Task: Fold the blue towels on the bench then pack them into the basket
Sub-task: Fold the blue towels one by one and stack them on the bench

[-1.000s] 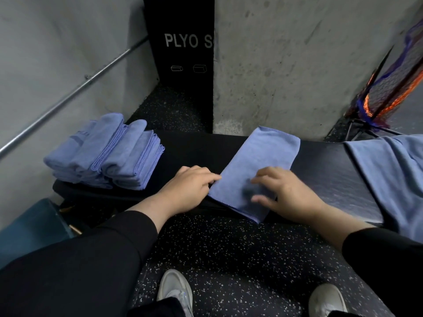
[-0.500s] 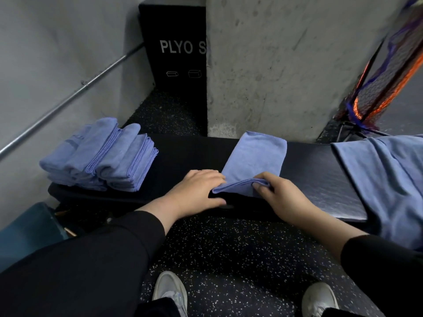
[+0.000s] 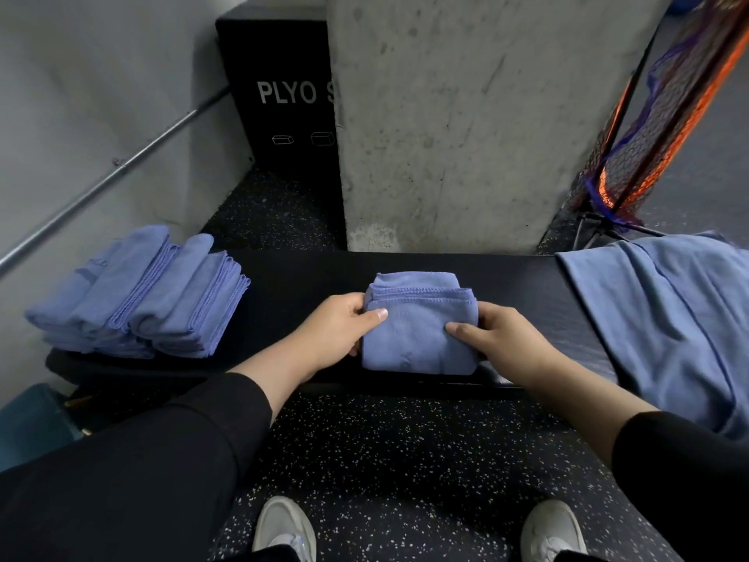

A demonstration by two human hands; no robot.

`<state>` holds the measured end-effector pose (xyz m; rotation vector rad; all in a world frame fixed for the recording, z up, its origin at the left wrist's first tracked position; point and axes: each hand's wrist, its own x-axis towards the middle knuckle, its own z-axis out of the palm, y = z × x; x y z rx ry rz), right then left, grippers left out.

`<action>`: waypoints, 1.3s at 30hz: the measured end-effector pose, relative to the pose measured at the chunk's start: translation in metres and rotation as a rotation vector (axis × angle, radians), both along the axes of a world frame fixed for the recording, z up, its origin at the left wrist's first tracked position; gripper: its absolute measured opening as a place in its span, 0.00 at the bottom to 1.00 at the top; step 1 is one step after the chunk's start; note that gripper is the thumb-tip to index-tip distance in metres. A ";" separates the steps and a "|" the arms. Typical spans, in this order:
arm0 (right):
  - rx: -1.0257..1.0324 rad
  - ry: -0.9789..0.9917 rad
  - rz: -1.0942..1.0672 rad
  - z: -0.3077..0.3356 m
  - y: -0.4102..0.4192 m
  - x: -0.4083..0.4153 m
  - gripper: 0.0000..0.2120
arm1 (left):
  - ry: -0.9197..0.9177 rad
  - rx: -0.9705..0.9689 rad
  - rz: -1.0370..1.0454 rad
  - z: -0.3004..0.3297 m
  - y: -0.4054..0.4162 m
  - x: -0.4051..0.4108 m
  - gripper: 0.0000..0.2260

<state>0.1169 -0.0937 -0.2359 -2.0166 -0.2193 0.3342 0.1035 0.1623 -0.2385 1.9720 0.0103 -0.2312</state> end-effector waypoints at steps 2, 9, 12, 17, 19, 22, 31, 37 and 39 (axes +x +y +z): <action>0.020 -0.006 -0.053 -0.002 0.006 0.013 0.03 | -0.015 -0.057 0.072 0.000 -0.002 0.011 0.06; -0.168 -0.095 -0.285 -0.015 0.025 0.071 0.15 | -0.044 0.103 0.210 -0.005 -0.001 0.060 0.28; -0.445 -0.197 -0.373 -0.027 0.030 0.075 0.27 | -0.221 0.472 0.196 -0.011 -0.005 0.065 0.24; -0.469 -0.680 -0.106 -0.037 0.033 0.055 0.21 | -0.401 0.752 -0.156 -0.023 -0.024 0.050 0.19; -0.562 -0.554 0.102 -0.043 0.030 0.052 0.24 | -0.276 0.836 -0.276 -0.031 -0.026 0.049 0.22; -0.754 -0.304 0.316 -0.050 0.017 0.047 0.33 | -0.166 0.880 -0.355 -0.039 -0.024 0.045 0.26; -0.612 -0.478 0.322 -0.055 -0.011 0.043 0.41 | -0.152 0.902 -0.299 -0.040 -0.011 0.039 0.32; -0.580 -0.669 0.332 -0.056 -0.021 0.033 0.26 | -0.363 0.841 -0.313 -0.033 0.003 0.031 0.39; -0.579 -0.686 0.305 -0.051 -0.015 0.032 0.19 | -0.361 0.839 -0.339 -0.031 0.003 0.028 0.38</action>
